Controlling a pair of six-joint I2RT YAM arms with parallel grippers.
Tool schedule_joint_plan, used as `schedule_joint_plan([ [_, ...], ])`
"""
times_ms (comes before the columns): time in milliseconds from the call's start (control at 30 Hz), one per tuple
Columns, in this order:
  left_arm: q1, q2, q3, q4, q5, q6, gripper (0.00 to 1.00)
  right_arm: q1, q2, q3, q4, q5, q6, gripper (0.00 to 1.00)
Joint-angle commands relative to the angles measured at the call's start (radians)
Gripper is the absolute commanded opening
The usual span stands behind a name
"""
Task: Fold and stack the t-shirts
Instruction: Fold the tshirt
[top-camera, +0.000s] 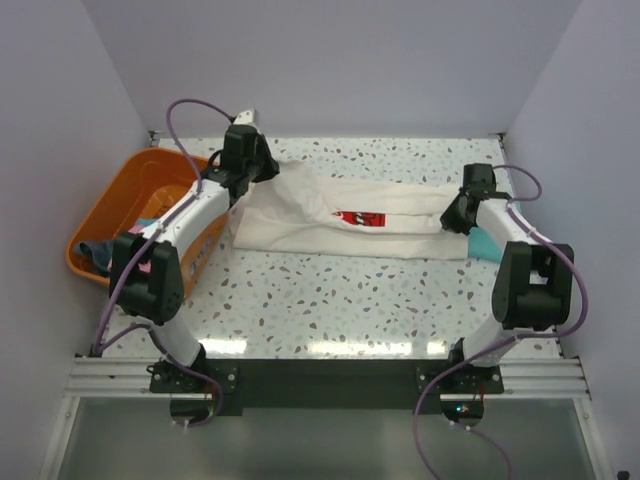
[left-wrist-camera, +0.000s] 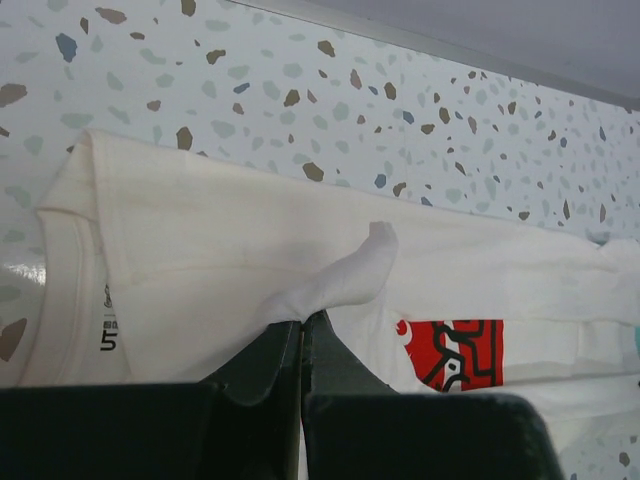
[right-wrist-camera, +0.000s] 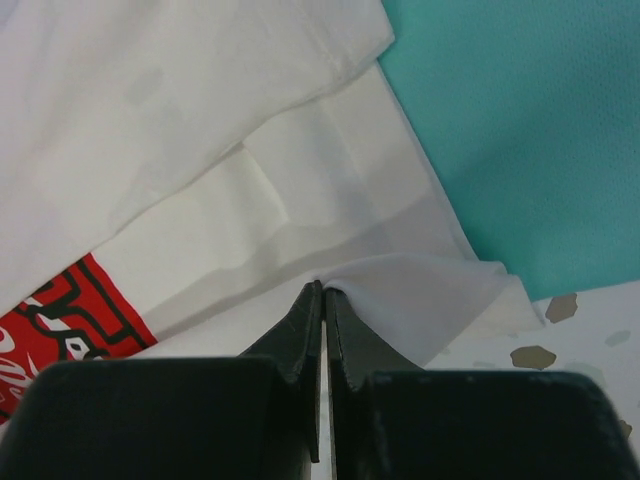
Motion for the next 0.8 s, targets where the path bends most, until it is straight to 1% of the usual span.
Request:
schedule_joint_plan([
  [0, 0.028, 0.012, 0.054, 0.118, 0.026, 0.032, 0.0, 0.002, 0.029, 0.086, -0.05, 0.036, -0.028, 0.0],
  [33, 0.029, 0.029, 0.073, 0.126, 0.031, 0.044, 0.0, 0.003, 0.05, 0.098, -0.05, 0.028, -0.031, 0.0],
  [167, 0.034, 0.103, 0.159, 0.069, 0.02, 0.064, 0.0, 0.001, 0.104, 0.166, -0.059, 0.02, -0.046, 0.0],
  [300, 0.04, 0.158, 0.188, 0.087, 0.034, 0.075, 0.0, 0.001, 0.166, 0.224, -0.075, 0.017, -0.051, 0.0],
  [400, 0.045, 0.239, 0.26, 0.092, 0.042, 0.087, 0.0, 0.001, 0.219, 0.282, -0.098, 0.023, -0.054, 0.0],
  [467, 0.046, 0.281, 0.303, 0.064, 0.036, 0.087, 0.0, 0.001, 0.255, 0.318, -0.101, 0.042, -0.052, 0.01],
  [500, 0.049, 0.325, 0.354, 0.049, 0.03, 0.083, 0.0, 0.001, 0.267, 0.331, -0.102, 0.064, -0.052, 0.06],
  [533, 0.052, 0.348, 0.384, 0.013, 0.017, 0.083, 0.0, 0.002, 0.281, 0.377, -0.139, 0.075, -0.052, 0.1],
  [567, 0.056, 0.373, 0.419, -0.014, 0.011, 0.083, 0.06, 0.003, 0.3, 0.397, -0.157, 0.089, -0.054, 0.14],
  [600, 0.057, 0.397, 0.454, -0.044, -0.001, 0.081, 0.16, 0.001, 0.308, 0.413, -0.167, 0.101, -0.054, 0.2],
  [633, 0.06, 0.441, 0.532, -0.083, -0.035, 0.071, 0.26, 0.001, 0.311, 0.428, -0.188, 0.111, -0.052, 0.37],
  [667, 0.062, 0.459, 0.571, -0.153, -0.044, 0.067, 0.54, 0.001, 0.31, 0.453, -0.193, 0.12, -0.049, 0.44],
  [700, 0.062, 0.475, 0.602, -0.185, -0.064, 0.051, 0.61, 0.002, 0.307, 0.462, -0.194, 0.126, -0.049, 0.49],
  [733, 0.062, 0.473, 0.626, -0.216, -0.099, 0.044, 0.7, 0.001, 0.305, 0.488, -0.211, 0.14, -0.051, 0.59],
  [767, 0.062, 0.463, 0.622, -0.215, -0.107, 0.041, 0.86, 0.001, 0.299, 0.5, -0.219, 0.143, -0.054, 0.65],
])
